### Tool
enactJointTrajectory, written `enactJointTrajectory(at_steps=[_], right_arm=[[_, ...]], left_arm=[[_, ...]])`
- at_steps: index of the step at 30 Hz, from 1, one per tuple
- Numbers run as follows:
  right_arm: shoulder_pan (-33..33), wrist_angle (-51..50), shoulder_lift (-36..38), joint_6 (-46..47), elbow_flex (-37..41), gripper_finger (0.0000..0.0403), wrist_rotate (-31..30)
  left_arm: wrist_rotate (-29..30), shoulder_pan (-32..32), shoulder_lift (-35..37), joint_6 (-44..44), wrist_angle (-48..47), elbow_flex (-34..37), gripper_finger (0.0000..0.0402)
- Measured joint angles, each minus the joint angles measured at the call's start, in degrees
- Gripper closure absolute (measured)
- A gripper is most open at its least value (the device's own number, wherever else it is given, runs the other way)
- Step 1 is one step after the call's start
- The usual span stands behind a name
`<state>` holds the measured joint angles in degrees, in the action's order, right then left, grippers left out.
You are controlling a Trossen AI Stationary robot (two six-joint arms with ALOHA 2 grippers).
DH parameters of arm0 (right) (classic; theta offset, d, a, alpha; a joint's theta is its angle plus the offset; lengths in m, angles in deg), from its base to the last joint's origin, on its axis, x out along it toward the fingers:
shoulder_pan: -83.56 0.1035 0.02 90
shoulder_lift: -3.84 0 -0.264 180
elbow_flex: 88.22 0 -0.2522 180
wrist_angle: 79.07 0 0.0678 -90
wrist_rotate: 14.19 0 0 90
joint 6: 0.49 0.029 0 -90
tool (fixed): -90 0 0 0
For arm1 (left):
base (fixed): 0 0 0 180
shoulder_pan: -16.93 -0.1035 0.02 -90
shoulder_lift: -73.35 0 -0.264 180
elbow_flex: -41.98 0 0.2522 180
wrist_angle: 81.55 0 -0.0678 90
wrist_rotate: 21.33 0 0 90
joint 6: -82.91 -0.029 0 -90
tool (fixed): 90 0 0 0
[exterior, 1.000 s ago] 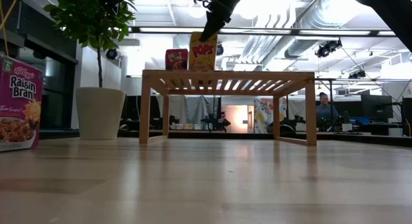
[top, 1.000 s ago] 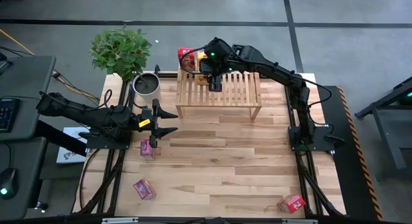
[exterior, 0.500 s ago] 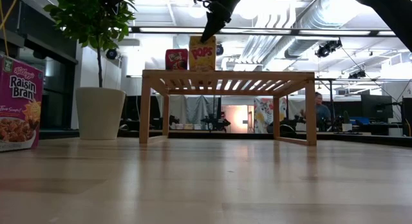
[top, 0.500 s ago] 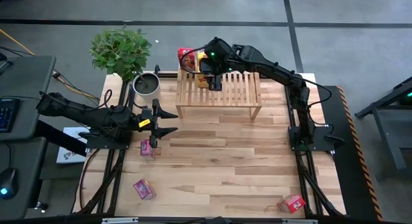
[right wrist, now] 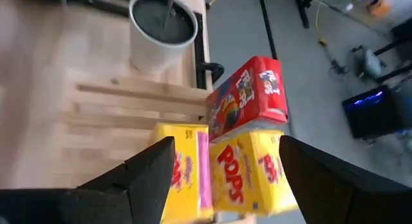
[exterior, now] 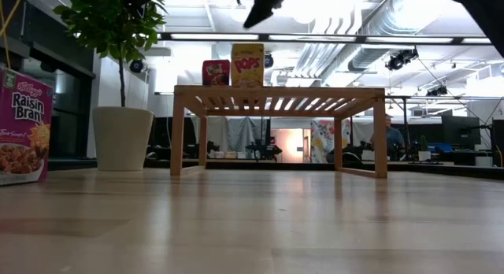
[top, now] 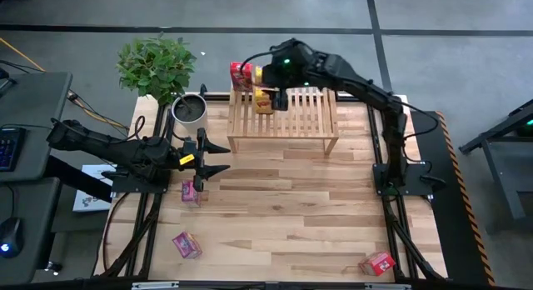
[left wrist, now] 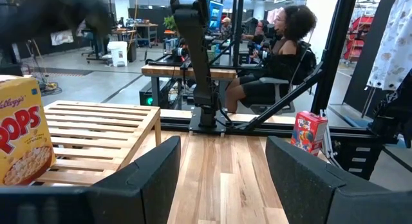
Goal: Stack cereal on shelf
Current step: Put the top violet cereal box on the shelf
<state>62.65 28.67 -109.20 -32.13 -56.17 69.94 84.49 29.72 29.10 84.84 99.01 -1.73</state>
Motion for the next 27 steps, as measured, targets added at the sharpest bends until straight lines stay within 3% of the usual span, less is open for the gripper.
enactJointTrajectory(at_steps=[4, 12, 17, 21, 27], right_arm=[[0.0, -3.0, 2.7, 7.4, 0.0, 0.0130, 2.1], [-0.8, -23.4, 5.8, 10.3, 0.1, 0.0130, 24.7], [1.0, -26.6, 6.1, 12.1, 1.6, 0.0130, 31.4], [3.4, -23.1, 9.3, 12.1, 11.3, 0.0130, 32.8], [3.6, -7.1, 25.3, 16.9, 40.7, 0.0130, 29.7]], left_arm=[[0.0, 0.0, 0.0, 0.0, -0.1, 0.0, 0.0183], [0.0, 0.0, 0.0, 0.6, -0.3, 0.0, 0.0183], [-0.1, 0.0, 0.0, 0.9, -0.3, 0.0, 0.0183], [-0.2, 0.0, 0.0, 1.0, -0.6, 0.0, 0.0183], [-0.2, 0.0, 0.0, 1.0, -1.1, 0.0, 0.0183]])
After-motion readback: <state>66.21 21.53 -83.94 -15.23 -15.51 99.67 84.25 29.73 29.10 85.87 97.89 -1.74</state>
